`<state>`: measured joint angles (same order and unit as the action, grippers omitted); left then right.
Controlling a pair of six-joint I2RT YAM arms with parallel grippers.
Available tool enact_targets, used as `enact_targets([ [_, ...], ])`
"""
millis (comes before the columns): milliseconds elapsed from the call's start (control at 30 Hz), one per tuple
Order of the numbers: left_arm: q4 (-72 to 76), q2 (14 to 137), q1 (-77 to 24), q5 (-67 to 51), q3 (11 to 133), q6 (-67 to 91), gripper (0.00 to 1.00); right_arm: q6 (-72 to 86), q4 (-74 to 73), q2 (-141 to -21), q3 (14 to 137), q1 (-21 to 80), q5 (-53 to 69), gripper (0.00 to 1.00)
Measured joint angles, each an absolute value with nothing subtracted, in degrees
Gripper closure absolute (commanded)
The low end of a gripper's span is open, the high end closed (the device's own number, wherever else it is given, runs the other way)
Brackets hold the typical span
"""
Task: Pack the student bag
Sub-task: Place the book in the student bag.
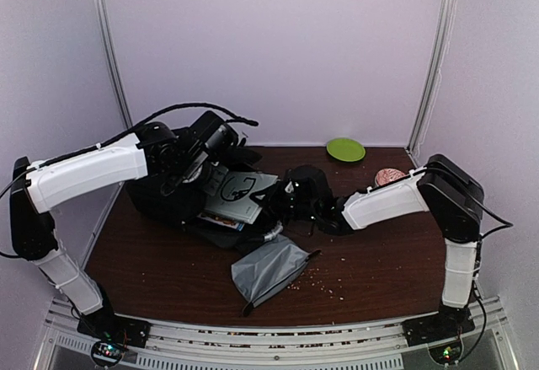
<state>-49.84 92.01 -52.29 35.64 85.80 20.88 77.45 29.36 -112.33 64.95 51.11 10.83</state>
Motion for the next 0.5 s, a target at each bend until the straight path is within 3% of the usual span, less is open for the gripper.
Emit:
enact_targets([
  [400, -46.9, 91.3, -52.2, 32.1, 83.6, 21.7, 1.0, 77.8, 24.4, -124.8, 81.4, 52.5, 13.0, 0.98],
  [500, -46.5, 90.9, -52.2, 32.0, 83.1, 22.1, 1.0, 77.9, 23.3, -126.2, 83.7, 52.8, 13.1, 0.74],
])
